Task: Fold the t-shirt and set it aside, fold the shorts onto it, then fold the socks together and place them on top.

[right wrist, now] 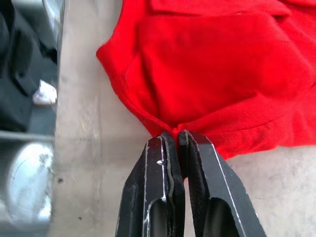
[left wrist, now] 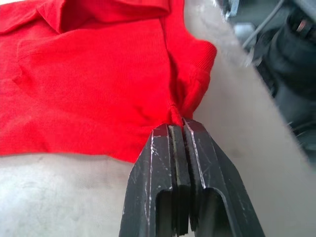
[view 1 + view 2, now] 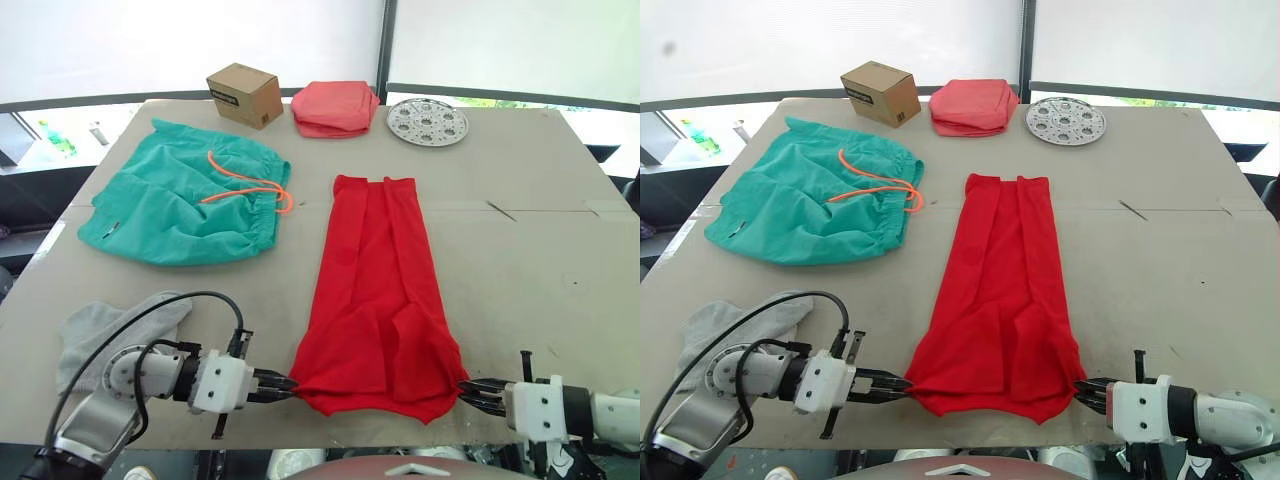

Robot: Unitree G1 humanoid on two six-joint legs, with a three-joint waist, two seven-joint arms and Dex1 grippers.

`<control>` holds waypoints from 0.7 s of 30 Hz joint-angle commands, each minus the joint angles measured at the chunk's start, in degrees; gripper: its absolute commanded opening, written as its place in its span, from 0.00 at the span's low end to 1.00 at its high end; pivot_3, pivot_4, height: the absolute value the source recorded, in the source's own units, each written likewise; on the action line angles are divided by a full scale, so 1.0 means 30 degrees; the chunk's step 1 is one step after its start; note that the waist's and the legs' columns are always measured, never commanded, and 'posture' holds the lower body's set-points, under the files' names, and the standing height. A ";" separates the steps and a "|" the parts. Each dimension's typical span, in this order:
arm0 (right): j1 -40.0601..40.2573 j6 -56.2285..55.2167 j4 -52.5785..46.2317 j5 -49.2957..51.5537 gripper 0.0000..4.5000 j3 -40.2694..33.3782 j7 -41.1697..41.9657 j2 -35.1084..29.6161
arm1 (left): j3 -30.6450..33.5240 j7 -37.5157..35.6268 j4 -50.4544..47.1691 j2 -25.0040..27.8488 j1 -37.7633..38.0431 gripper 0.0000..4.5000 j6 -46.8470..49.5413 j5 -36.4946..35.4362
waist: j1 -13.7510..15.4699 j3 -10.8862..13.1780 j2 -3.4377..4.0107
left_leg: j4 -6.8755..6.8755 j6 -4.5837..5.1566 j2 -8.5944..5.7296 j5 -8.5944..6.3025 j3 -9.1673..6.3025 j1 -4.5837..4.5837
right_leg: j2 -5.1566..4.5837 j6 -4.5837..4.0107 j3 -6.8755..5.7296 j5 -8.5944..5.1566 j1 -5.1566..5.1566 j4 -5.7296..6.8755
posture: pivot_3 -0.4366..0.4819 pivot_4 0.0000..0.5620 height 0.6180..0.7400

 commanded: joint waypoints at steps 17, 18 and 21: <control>-1.1573 1.8604 -0.2550 1.4904 0.00 -0.2049 -0.4746 -0.4376 | 0.1748 -0.1446 0.0486 0.3054 -0.9114 0.01 1.7737 -0.9416 | 0.0007 0.0218 0.0022 | 0.0116 -0.0022 -0.0062 -0.0012 -0.0070 -0.0043 | 0.0045 0.0003 0.0004 0.0005 0.0027 -0.0009 | 0.48 0.27 1.00; -1.3819 1.9881 -0.1769 1.4739 0.00 -0.0764 -0.5106 -0.4052 | 0.1176 -0.1621 0.1695 0.2433 -1.0639 0.01 1.7827 -0.8629 | 0.0002 0.0233 0.0016 | 0.0112 0.0002 -0.0088 0.0000 -0.0076 -0.0023 | 0.0046 0.0002 0.0020 0.0007 0.0046 -0.0006 | 0.48 0.27 1.00; -2.0550 2.2594 0.1248 1.2807 0.00 0.3322 -0.5408 -0.2016 | -0.0771 -0.1921 0.5621 0.0449 -1.4955 0.01 1.7462 -0.5631 | -0.0065 0.0238 -0.0048 | 0.0157 0.0012 -0.0122 -0.0002 -0.0086 -0.0127 | 0.0087 -0.0089 0.0032 0.0059 -0.0007 0.0003 | 0.48 0.27 1.00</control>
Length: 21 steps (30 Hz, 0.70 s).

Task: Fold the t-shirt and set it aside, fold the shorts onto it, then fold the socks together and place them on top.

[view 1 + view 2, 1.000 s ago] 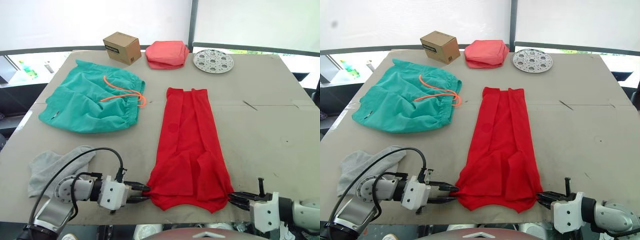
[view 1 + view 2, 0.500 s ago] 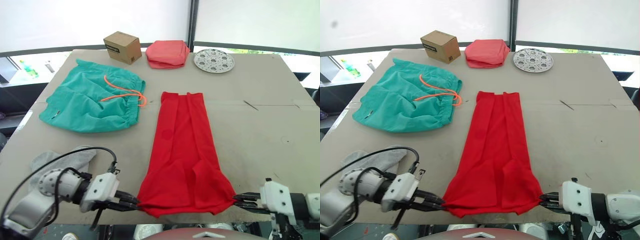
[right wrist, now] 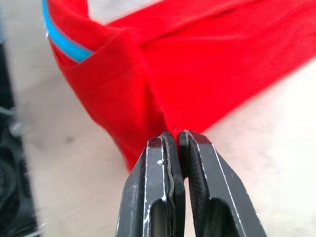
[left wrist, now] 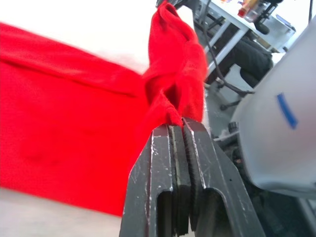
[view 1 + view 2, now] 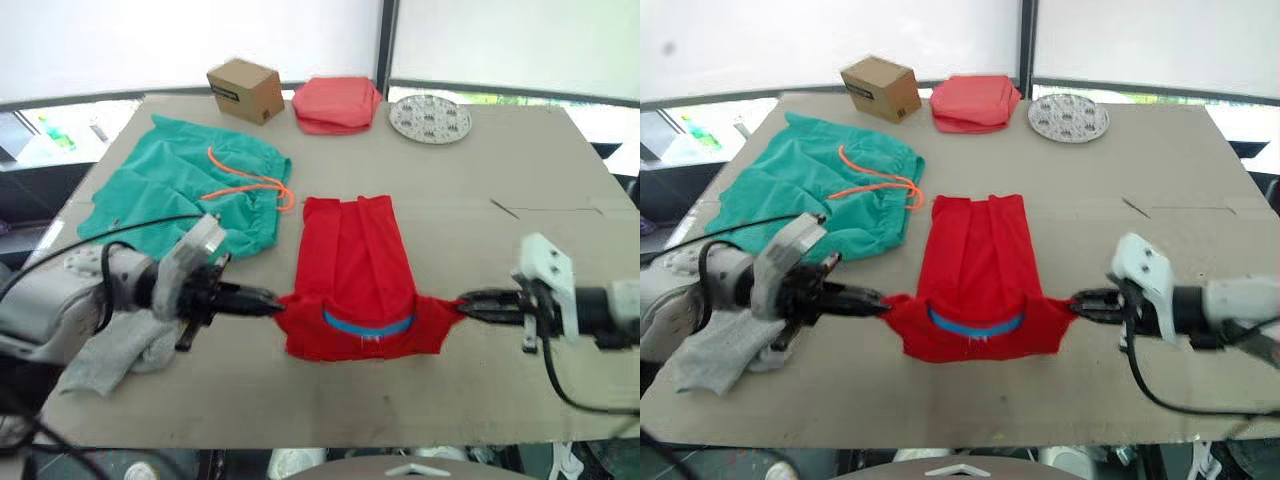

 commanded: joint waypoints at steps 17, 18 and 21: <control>-2.0108 -0.8071 3.0715 -1.6063 0.00 1.1138 0.3956 1.2507 | -0.2484 0.2899 2.4043 -0.8664 -1.5091 0.01 -1.0816 1.3814 | -0.0302 -0.0023 -0.0073 | 0.0061 -0.0012 -0.0028 0.0021 0.0104 -0.0257 | 0.0017 0.0111 -0.0023 0.0096 -0.0118 0.0037 | 0.48 0.27 1.00; -2.0384 -0.8452 3.1431 -1.6309 0.00 1.0836 0.4034 1.2697 | -0.2198 0.2894 2.4223 -0.8759 -1.5253 0.01 -1.1075 1.3863 | -0.0345 -0.0022 -0.0073 | 0.0057 -0.0012 -0.0027 0.0021 0.0101 -0.0260 | 0.0015 0.0111 -0.0027 0.0096 -0.0119 0.0038 | 0.48 0.27 1.00; -2.1042 -0.8837 3.1937 -1.6239 0.00 0.9570 0.5462 1.2810 | -0.0660 0.1998 2.4303 -0.9102 -1.5839 0.01 -1.0487 1.2987 | -0.0498 -0.0018 -0.0067 | 0.0063 -0.0015 -0.0024 0.0023 0.0093 -0.0263 | 0.0009 0.0115 -0.0038 0.0098 -0.0120 0.0055 | 0.48 0.27 1.00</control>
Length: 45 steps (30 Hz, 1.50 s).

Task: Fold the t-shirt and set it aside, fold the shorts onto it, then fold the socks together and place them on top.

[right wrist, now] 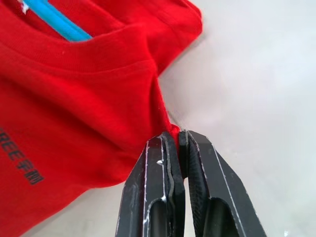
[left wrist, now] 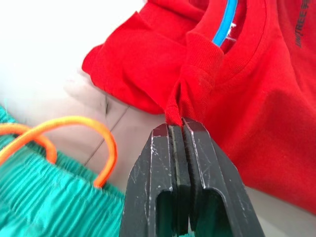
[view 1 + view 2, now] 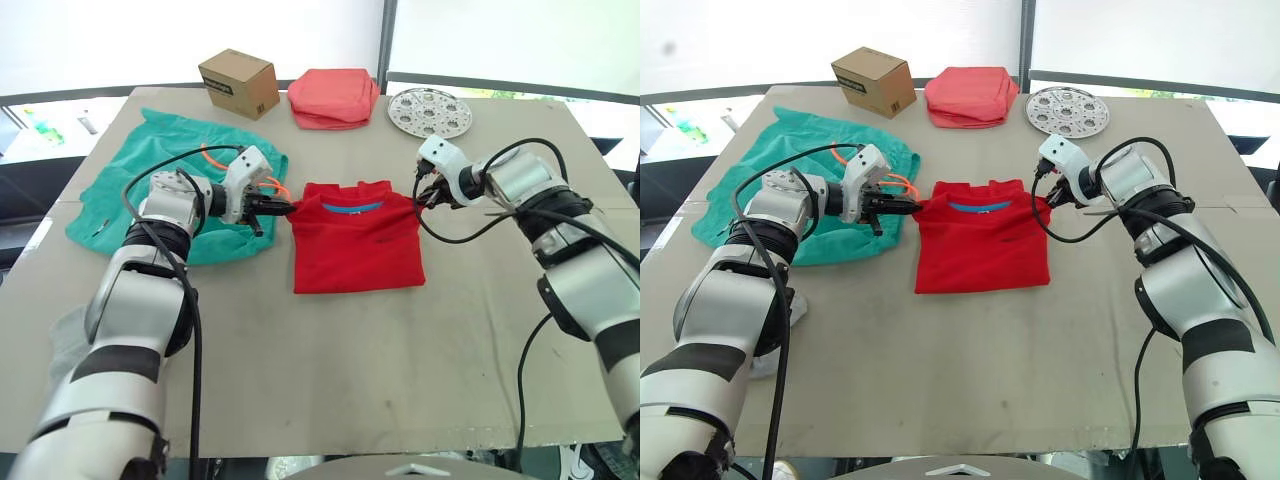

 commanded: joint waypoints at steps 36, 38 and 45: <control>1.1775 0.5475 -1.9417 0.1720 1.00 -0.9860 -0.9737 0.4383 | 0.9305 0.6395 -2.3824 -0.0215 1.1979 0.98 1.0396 -0.7270 | -0.0596 -0.0023 0.0029 | 0.0009 -0.0041 0.0091 0.0016 -0.0062 0.0143 | -0.0048 0.0021 0.0140 0.0020 -0.0015 0.0259 | 0.48 0.27 1.00; 1.3130 0.5752 -1.9790 0.1765 1.00 -0.9834 -1.0507 0.5420 | 0.9665 0.6079 -2.8290 0.0411 1.5275 0.98 1.1807 -0.8887 | -0.0489 -0.0021 0.0033 | 0.0021 -0.0023 0.0051 0.0007 -0.0064 0.0138 | -0.0074 0.0022 0.0137 0.0024 -0.0008 0.0240 | 0.48 0.27 1.00; 1.4669 0.4771 -1.7921 0.1581 1.00 -0.9904 -1.1308 0.6419 | 1.1240 0.7593 -3.5223 0.0581 2.2155 0.98 1.3521 -1.1971 | -0.0318 -0.0045 0.0021 | 0.0024 -0.0021 -0.0002 0.0005 -0.0060 0.0249 | -0.0137 -0.0057 0.0147 -0.0026 0.0070 0.0147 | 0.48 0.27 1.00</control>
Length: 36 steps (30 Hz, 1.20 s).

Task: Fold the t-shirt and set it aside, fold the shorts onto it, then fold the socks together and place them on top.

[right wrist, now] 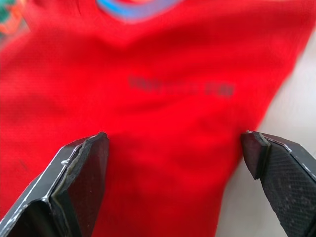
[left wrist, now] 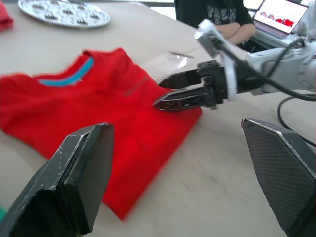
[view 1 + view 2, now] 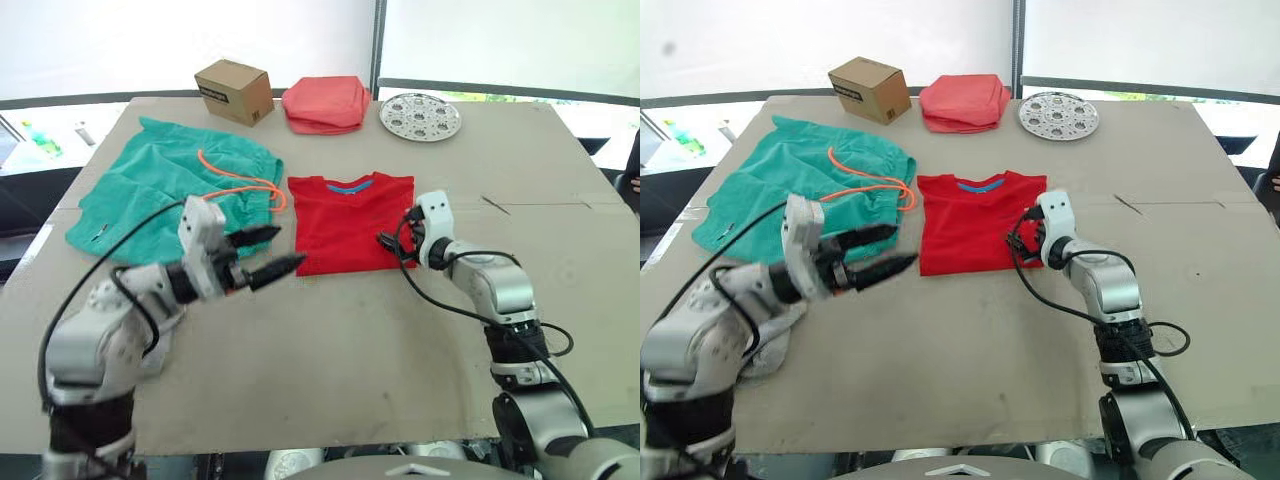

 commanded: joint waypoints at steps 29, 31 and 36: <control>0.1651 -0.0985 0.1529 -0.1895 0.00 0.1243 0.4001 -0.6821 | -0.2023 0.1017 -0.2848 -0.0229 0.5347 1.00 -0.5430 0.0610 | 0.1158 -0.0399 0.0184 | -0.0045 -0.0012 -0.0008 -0.0103 -0.0028 0.0141 | -0.0074 -0.0027 -0.0107 -0.0098 0.0139 -0.0066 | 0.48 0.27 1.00; 0.3540 0.0623 -0.1345 -0.1419 0.00 -0.0515 0.4269 -0.8956 | -0.2702 0.0708 -0.2328 -0.0211 0.4767 1.00 -0.5699 0.0802 | 0.1434 -0.0405 0.0198 | -0.0038 0.0017 -0.0008 -0.0110 -0.0054 0.0045 | -0.0088 -0.0061 -0.0186 -0.0076 0.0135 -0.0169 | 0.48 0.27 1.00; 0.8165 0.2641 -0.5060 -0.0848 0.00 -0.4772 0.4990 -1.3187 | -0.4152 -0.0291 -0.0966 -0.0172 0.3487 1.00 -0.6467 0.1285 | 0.1347 -0.0395 0.0223 | -0.0028 0.0188 -0.0023 -0.0131 -0.0043 -0.0125 | -0.0155 -0.0004 -0.0296 -0.0106 0.0100 -0.0285 | 0.48 0.27 1.00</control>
